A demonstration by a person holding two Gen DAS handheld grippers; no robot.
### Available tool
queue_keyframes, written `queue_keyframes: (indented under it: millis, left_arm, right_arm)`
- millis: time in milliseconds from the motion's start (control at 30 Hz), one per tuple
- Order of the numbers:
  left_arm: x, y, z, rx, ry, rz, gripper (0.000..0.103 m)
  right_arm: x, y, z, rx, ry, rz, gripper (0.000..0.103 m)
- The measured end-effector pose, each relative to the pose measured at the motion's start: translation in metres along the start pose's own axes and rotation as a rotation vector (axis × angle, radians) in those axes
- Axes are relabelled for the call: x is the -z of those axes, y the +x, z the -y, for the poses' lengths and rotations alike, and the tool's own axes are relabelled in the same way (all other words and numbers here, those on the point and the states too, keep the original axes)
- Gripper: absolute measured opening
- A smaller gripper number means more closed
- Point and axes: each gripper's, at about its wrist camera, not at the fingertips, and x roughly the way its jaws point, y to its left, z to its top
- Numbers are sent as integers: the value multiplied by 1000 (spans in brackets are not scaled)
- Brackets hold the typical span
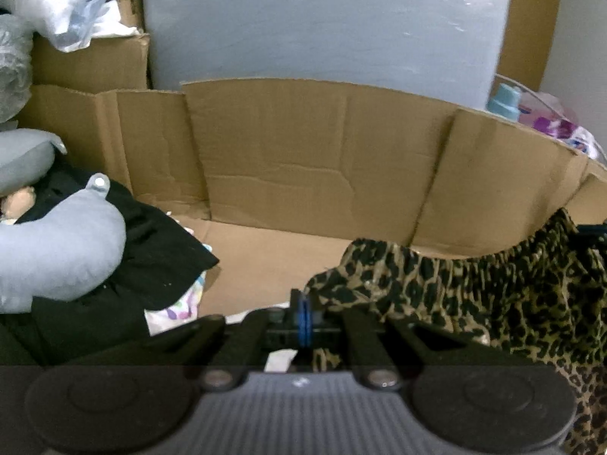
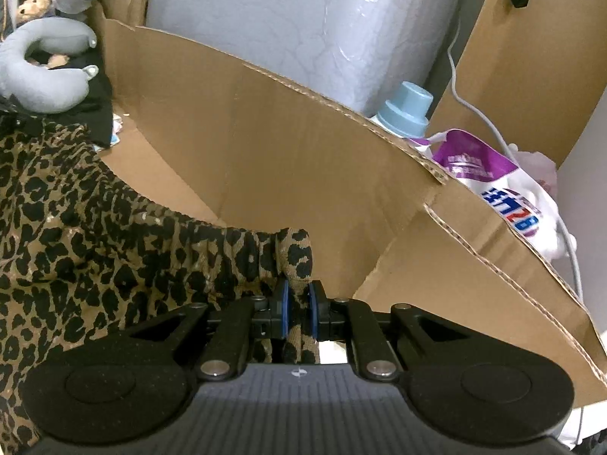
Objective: Fold clothes
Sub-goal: 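Lower the garment onto the blanket and open both tools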
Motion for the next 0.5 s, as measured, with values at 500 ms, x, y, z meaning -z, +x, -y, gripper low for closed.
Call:
queue_keyframes:
  millis: [500]
  left_arm:
    - [5, 42, -20, -88, -109, -108, 10]
  right_arm:
    - [25, 38, -5, 35, 83, -54, 25]
